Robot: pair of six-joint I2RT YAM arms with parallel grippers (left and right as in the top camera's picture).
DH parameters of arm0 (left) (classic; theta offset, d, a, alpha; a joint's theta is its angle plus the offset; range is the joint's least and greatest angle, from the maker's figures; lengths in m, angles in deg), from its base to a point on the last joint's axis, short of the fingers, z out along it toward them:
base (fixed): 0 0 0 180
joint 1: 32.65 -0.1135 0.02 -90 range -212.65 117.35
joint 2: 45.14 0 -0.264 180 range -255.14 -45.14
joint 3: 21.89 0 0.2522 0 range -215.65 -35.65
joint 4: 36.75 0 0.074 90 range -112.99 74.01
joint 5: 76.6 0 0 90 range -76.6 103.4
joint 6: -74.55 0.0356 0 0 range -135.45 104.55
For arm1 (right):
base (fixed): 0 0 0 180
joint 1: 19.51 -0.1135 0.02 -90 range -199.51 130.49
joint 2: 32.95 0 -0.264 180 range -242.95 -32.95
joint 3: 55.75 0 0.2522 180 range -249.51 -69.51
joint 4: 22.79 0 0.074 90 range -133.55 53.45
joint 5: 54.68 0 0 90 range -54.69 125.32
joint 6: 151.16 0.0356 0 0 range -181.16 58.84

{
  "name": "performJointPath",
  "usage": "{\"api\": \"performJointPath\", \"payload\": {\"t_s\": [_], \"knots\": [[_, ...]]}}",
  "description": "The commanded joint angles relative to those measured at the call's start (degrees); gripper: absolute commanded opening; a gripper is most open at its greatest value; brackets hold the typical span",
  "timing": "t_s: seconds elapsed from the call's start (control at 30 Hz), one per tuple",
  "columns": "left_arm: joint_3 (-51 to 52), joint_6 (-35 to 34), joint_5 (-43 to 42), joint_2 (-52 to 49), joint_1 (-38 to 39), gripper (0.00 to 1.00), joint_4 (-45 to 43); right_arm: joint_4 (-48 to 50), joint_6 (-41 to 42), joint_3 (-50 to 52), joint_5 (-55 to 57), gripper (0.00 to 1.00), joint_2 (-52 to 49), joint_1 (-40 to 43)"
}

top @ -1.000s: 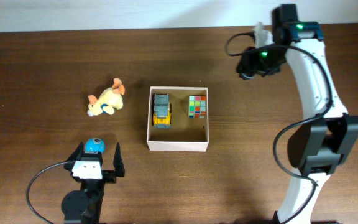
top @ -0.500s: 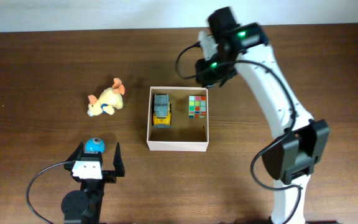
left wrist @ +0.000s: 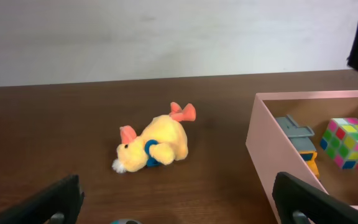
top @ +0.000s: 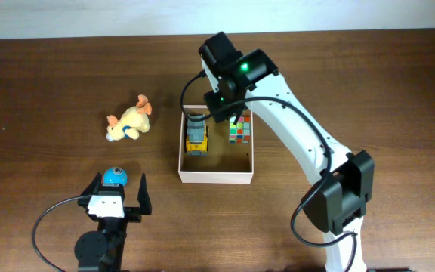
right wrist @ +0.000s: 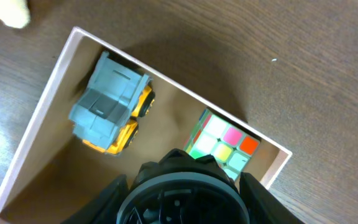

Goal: Pack container
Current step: 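Carry the black wheel left over the box with the right gripper, then lower the wheel into the box between truck and cube, release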

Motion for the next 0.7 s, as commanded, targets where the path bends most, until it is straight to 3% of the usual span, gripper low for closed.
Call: {"api": "performJointPath", "payload": {"t_s": [0.0, 0.67], "knots": [[0.4, 0.9, -0.2, 0.5, -0.3, 0.99, -0.2, 1.4, 3.1, 3.2, 2.3, 0.47, -0.1, -0.3], [0.4, 0.9, -0.2, 0.5, -0.3, 0.99, -0.2, 15.3, 3.1, 15.5, 1.9, 0.48, -0.2, -2.9]]}}
